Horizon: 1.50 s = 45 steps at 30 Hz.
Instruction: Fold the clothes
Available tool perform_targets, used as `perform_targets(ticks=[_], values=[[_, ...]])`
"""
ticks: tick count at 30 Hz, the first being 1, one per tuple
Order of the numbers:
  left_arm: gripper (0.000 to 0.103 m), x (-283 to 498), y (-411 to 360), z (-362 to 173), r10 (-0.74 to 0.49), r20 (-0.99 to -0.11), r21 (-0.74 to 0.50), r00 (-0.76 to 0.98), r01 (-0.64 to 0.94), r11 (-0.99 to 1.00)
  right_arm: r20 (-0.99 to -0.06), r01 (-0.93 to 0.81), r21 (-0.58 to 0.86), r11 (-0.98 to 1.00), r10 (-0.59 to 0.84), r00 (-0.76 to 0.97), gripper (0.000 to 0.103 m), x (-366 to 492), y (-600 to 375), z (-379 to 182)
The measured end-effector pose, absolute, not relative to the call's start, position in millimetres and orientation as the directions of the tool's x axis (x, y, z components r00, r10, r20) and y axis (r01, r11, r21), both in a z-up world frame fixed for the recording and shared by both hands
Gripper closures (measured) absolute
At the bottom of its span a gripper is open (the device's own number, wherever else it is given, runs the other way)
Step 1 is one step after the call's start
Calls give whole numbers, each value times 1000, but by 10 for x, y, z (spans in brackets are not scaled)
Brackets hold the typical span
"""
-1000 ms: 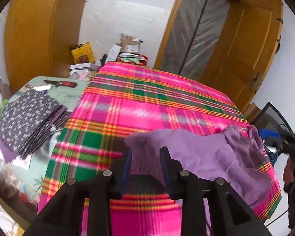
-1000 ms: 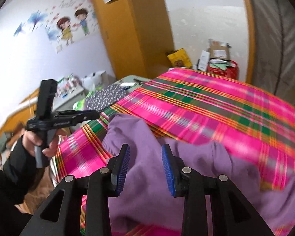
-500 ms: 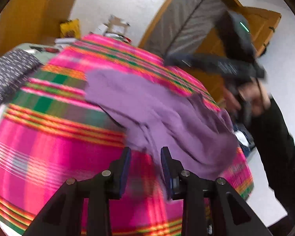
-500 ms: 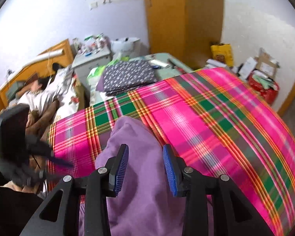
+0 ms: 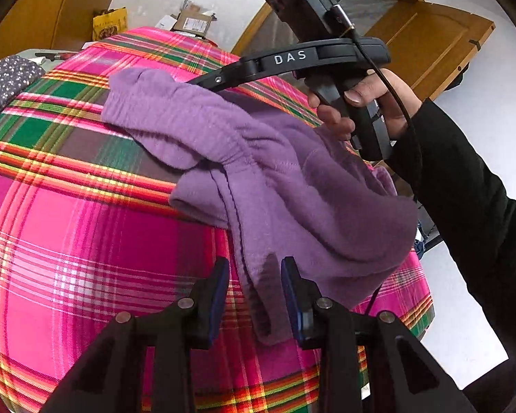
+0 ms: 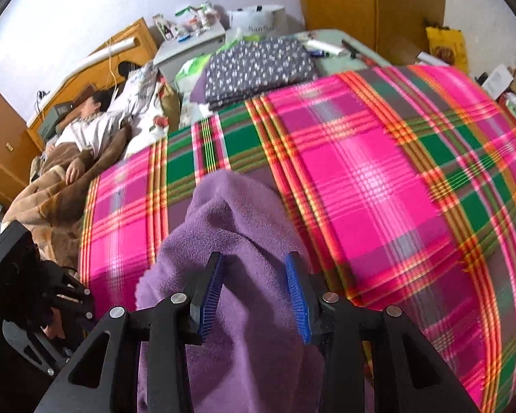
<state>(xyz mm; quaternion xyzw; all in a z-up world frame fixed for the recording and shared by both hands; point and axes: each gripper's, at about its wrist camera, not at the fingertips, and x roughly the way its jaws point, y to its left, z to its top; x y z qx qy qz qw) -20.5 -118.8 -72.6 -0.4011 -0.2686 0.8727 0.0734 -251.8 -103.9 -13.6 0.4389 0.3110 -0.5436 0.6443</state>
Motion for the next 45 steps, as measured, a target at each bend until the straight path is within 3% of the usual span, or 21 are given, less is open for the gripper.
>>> perform_targets(ticks=[4,6,7,8,12,14,20,27,29,32,34,40,45], values=[[71,-240,-1176,-751,344,-662,-534,-666,97,-840,-882,966,260,10,-404,242,65,-2541,-1026,-215],[71,-256,-1166,-751,346,-660,-540,-667,101,-836,-882,968,252,8,-408,234,74,-2532,-1003,-215],[71,-263,-1157,-751,347,-658,-542,-668,100,-834,-884,970,245,4,-410,225,88,-2528,-992,-215],[71,-270,-1149,-753,349,-655,-546,-670,101,-832,-885,972,237,-3,-414,214,94,-2530,-978,-213],[73,-296,-1133,-757,348,-653,-558,-672,117,-822,-877,978,207,-27,-449,174,97,-2542,-911,-137],[90,-285,-1142,-766,341,-657,-559,-672,131,-819,-872,981,186,-45,-467,144,98,-2563,-877,-74],[98,-161,-1199,-672,327,-638,-571,-697,143,-809,-854,987,124,-101,-518,54,98,-2627,-773,114],[99,31,-1337,-573,310,-616,-581,-724,151,-800,-855,983,56,-177,-517,-44,93,-2741,-689,203],[98,61,-1374,-593,314,-616,-588,-723,157,-793,-873,982,55,-182,-486,-41,78,-2782,-695,152],[98,57,-1427,-643,332,-615,-612,-716,167,-773,-861,981,66,-180,-508,-35,68,-2804,-692,202],[96,45,-1427,-673,338,-616,-620,-712,173,-765,-852,985,85,-150,-524,-7,67,-2778,-736,252],[79,-20,-1397,-741,363,-621,-629,-695,165,-759,-864,997,71,-29,-502,48,66,-2658,-1071,208],[74,-66,-1333,-812,378,-623,-633,-685,158,-758,-893,996,63,67,-441,86,66,-2610,-1438,21]])
